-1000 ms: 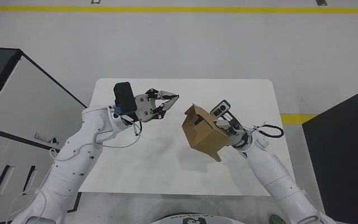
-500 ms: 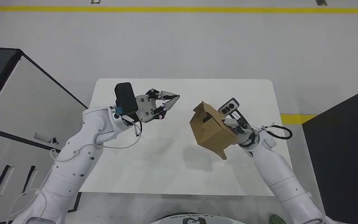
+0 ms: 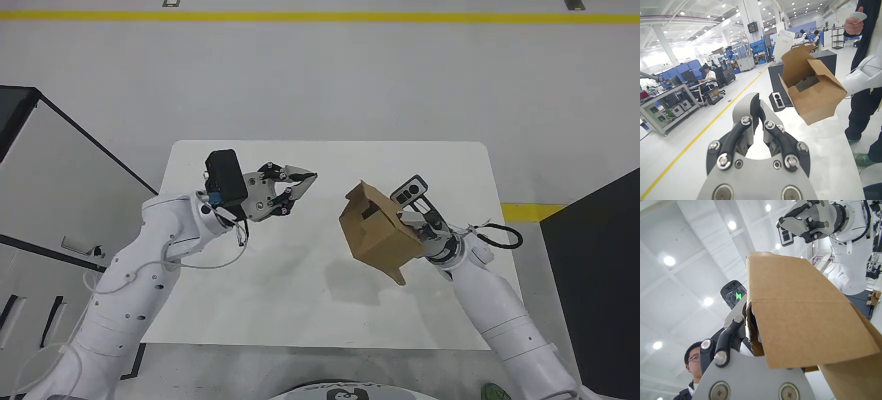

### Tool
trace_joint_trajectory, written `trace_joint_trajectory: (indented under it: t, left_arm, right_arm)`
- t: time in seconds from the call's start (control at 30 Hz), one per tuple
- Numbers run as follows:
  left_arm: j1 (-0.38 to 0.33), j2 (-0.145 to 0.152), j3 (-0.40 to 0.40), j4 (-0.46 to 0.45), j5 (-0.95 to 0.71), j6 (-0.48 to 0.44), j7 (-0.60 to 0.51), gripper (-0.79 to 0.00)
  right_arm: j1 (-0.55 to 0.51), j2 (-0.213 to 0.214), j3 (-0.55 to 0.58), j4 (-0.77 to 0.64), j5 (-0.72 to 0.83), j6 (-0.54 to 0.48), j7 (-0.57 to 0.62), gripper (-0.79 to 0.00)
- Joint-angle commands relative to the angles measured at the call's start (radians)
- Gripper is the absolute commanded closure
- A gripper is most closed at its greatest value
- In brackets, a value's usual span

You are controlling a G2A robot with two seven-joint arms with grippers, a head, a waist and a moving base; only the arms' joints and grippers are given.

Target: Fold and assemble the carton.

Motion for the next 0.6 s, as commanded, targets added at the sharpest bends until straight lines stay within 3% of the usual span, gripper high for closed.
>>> trace_joint_trajectory:
  t: [0.0, 0.57]
  left_arm:
    - [0.001, -0.001, 0.006, -0.015, -0.008, 0.000, -0.011, 0.000]
    - [-0.001, -0.010, 0.038, -0.043, -0.014, -0.020, -0.040, 0.000]
  right_arm:
    - [-0.004, -0.001, -0.004, -0.015, -0.010, 0.009, -0.026, 0.000]
    - [0.019, -0.012, -0.029, -0.007, -0.017, 0.033, -0.022, 0.000]
